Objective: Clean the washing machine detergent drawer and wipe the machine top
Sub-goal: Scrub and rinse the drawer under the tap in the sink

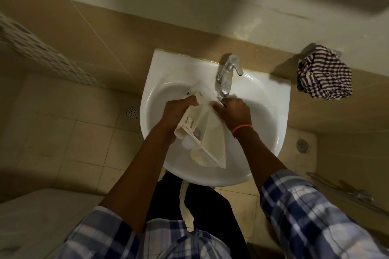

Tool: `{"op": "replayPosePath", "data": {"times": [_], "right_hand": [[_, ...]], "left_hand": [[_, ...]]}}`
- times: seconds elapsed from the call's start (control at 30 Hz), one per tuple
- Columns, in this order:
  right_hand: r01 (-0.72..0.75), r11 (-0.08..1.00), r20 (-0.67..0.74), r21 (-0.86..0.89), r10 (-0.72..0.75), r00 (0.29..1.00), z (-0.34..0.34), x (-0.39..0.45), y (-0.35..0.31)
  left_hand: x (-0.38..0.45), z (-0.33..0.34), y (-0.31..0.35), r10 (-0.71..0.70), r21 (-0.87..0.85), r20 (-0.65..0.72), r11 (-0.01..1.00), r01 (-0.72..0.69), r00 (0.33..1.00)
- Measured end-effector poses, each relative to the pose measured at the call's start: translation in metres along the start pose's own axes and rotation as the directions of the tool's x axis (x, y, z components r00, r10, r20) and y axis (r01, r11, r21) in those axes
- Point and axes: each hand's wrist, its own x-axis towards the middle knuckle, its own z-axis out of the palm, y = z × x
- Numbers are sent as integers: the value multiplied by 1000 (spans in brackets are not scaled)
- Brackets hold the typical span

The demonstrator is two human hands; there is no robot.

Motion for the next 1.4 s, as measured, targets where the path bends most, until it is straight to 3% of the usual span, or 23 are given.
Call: {"op": "replayPosePath", "data": {"times": [0.1,0.2,0.27,0.37,0.47,0.7,0.87,1.1,1.3,1.4], "right_hand": [[116,985,-168,-124,-136,976,-3,-3,1],[365,902,-280,-230,-421,863,4,-19,29],[495,821,-187,-285,-554,811,2,-29,52],[617,668,82,-416,-648,757,-9,-46,68],[648,637,167,-418,-647,744,-15,-45,68],[672,656,133,-342,-674,726,-13,-9,32],[618,748,115,-243,-610,784,-7,-2,11],[704,598,320,-382,-629,708,-25,-35,78],[662,671,209,-334,-632,746,-27,-13,33],[659,678,237,-326,-616,751,-29,-9,28]], "left_hand": [[-1,7,-2,-10,-11,-1,1000,10,1000],[3,5,-2,-40,-21,-12,999,40,999],[7,0,-4,-18,1,-31,1000,18,999],[10,0,-5,-21,17,-64,1000,22,998],[8,10,-4,-56,13,-79,998,57,995],[7,30,-7,-102,26,-121,994,106,987],[1,32,-13,-78,21,-90,997,80,993],[3,12,-1,18,-98,-141,995,-32,990],[-10,29,13,43,-14,-57,999,-44,997],[-8,22,12,64,-10,-37,998,-64,997]]}}
